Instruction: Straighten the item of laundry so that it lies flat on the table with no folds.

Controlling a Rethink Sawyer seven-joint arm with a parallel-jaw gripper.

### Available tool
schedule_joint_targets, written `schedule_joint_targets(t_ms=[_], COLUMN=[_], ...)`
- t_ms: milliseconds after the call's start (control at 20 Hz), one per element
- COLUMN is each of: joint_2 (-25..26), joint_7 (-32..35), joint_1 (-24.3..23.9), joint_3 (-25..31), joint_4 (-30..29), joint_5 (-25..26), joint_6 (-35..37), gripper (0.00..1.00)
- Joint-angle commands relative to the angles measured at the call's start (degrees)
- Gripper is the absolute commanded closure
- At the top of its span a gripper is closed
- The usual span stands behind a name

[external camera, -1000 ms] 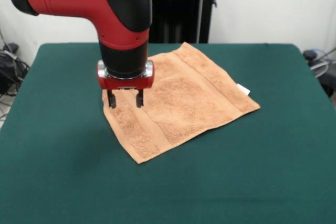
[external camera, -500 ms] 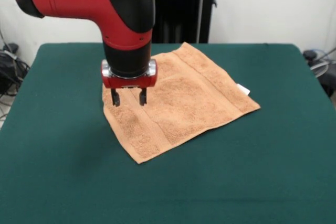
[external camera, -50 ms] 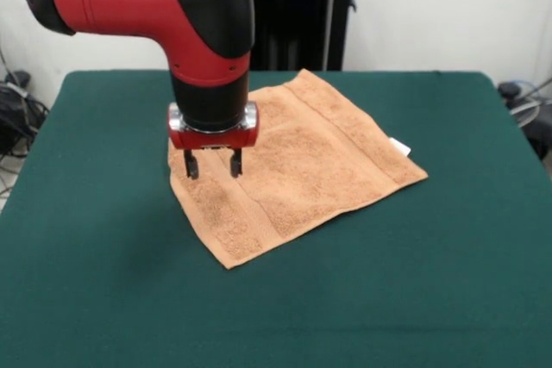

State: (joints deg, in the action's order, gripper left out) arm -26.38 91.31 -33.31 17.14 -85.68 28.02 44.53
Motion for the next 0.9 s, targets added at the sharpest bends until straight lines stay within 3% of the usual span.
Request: schedule_joint_targets(t_ms=[50,500,700,900], joint_2=[-2.5,-6.9,-6.3,-2.7], joint_7=[1.5,-2.3,-4.5,-5.0], joint_1=[0.1,-4.3,-6.7,-8.5], joint_3=[-1.5,-1.3,-1.0,-0.9], joint_4=[-8.5,-9.6,-7.6,-6.7], joint_5=[1.4,0.6,1.3,3.9], joint_6=[-1.0,2.5,4.1,0.5], gripper=[0.0,0.0,0.0,0.0])
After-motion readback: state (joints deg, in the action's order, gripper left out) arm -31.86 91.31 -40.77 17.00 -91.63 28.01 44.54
